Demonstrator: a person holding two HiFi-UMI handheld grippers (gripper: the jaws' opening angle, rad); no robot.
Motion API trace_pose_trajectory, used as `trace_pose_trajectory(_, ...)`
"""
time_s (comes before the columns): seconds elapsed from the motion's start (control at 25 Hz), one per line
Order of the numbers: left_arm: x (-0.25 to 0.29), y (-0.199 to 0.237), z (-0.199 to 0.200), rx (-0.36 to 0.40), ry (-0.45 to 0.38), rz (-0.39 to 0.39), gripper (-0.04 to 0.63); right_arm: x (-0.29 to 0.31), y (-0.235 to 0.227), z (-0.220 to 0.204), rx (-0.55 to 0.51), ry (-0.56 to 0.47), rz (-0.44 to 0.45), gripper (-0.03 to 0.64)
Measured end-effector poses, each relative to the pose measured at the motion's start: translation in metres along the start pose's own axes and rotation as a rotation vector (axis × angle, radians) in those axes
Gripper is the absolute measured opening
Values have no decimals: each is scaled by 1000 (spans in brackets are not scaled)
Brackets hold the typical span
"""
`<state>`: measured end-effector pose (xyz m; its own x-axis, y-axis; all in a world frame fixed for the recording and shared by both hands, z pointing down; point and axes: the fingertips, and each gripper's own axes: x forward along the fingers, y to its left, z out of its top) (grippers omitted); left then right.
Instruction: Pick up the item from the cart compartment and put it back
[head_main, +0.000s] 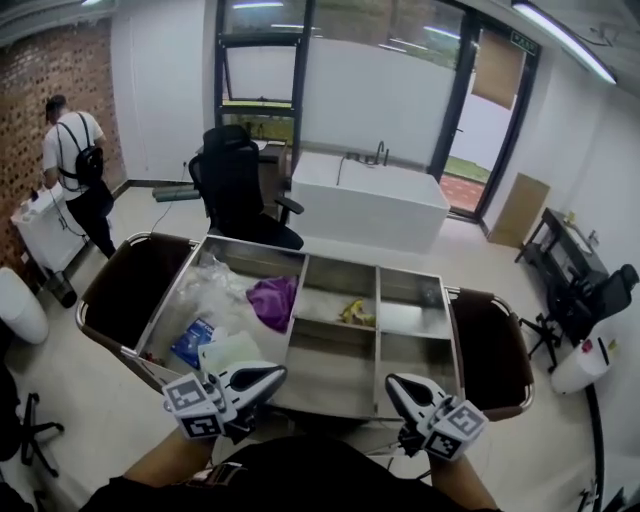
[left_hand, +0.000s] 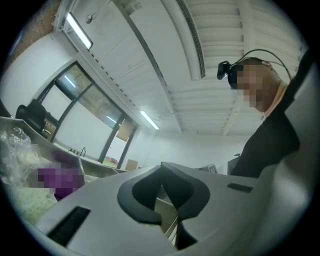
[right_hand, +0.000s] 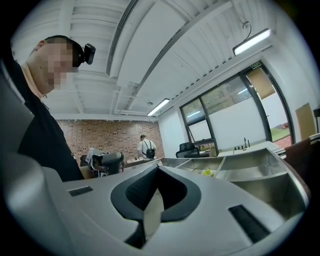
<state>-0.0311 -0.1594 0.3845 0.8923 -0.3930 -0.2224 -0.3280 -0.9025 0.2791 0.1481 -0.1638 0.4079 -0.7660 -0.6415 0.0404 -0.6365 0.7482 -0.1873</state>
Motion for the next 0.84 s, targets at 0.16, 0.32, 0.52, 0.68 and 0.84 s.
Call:
trace_pose_trajectory(0.16,-4,3,0,-7,-3,4,-6,0,2,-1,-7,8,1,-6)
trace_pose_trajectory(0.32,-5,6,0,-18,-5,5,-6,-1,5,-1,-28,14,6,-7)
trace_pose_trajectory(0.52,0,4,-3,-6,9,-14,-6,-3,5,1,-38,13,2,-6)
trace_pose_trajectory(0.68,1,4,-2,-6,13,-19,-6,-3,8,1,-37,21,2,-8)
trace_pose_trajectory(0.84,0,4,-2,-8,10,-19,-6,-2,8,1,-38,20,-1,-6)
